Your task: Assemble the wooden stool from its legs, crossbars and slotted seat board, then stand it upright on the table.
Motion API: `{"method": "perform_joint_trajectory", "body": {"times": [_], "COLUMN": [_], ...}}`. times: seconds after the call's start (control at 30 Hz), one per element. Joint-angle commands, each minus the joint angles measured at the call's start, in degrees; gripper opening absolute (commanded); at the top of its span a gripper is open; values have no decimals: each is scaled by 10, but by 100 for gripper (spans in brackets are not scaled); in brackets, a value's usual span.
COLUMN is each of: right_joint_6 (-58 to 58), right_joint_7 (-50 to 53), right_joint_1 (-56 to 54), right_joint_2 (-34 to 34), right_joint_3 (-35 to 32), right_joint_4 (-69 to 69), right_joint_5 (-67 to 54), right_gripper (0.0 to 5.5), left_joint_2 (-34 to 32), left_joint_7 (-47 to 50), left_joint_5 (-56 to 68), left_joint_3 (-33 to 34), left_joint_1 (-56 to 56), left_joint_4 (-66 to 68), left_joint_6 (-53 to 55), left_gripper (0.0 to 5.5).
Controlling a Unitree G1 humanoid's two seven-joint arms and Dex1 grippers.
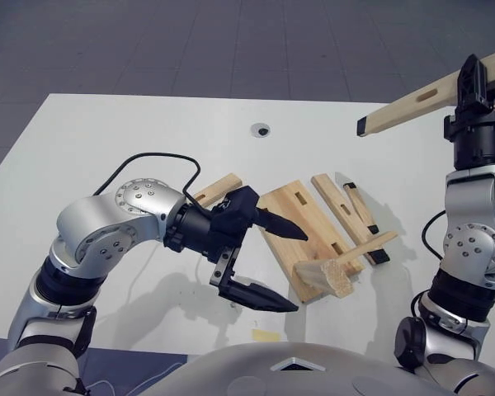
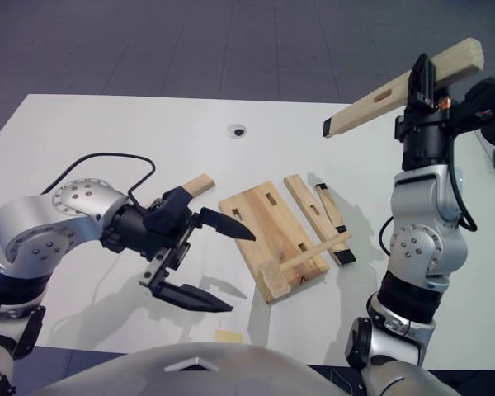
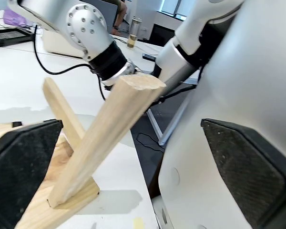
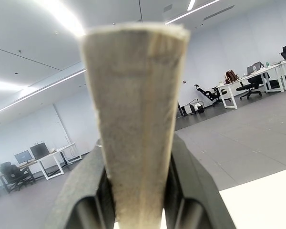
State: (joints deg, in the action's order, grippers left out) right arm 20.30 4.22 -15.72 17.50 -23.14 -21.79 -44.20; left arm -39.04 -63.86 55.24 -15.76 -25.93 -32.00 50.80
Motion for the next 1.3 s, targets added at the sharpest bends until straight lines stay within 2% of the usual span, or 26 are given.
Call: {"method": "perform_joint_trajectory", "body": {"times": [0.03,0.17,0.27,0.47,0.67,0.77,0.9,0.97,1.1,1.17,1.3], "right_joint_6": [0,4,6,-40,-72,-77,-79,-81,-83,-79,-62], "right_joint_7": [-1,-8,-18,-44,-60,-69,-79,-80,-70,-68,-59], "right_joint_1": [3,11,26,101,95,81,71,69,52,38,-7], "right_joint_2": [-15,-19,-24,-75,-117,-130,-141,-143,-150,-147,-127], "right_joint_3": [8,16,35,139,187,200,210,208,190,178,136], "right_joint_4": [-11,-8,-3,19,36,42,45,45,41,34,17], "right_joint_5": [7,12,29,142,187,194,203,208,207,203,178], "right_gripper": [102,102,102,102,102,102,102,102,102,102,102], "left_joint_2": [24,85,100,121,184,179,126,99,123,157,203], "left_joint_7": [-12,31,48,86,143,151,137,140,213,239,278], "left_joint_5": [-45,-34,-30,-42,-75,-98,-140,-198,-307,-303,-191], "left_joint_3": [-26,-41,-45,-15,-31,-34,-12,-13,-23,-3,118], "left_joint_1": [-44,-74,-74,-77,-89,-81,-62,-55,-65,-79,-123], "left_joint_4": [0,-31,-49,-25,3,-4,11,37,99,115,120], "left_joint_6": [-32,-27,-23,-41,-63,-70,-88,-124,-192,-192,-146], "left_gripper": [540,540,540,540,540,540,540,540,540,540,540]}}
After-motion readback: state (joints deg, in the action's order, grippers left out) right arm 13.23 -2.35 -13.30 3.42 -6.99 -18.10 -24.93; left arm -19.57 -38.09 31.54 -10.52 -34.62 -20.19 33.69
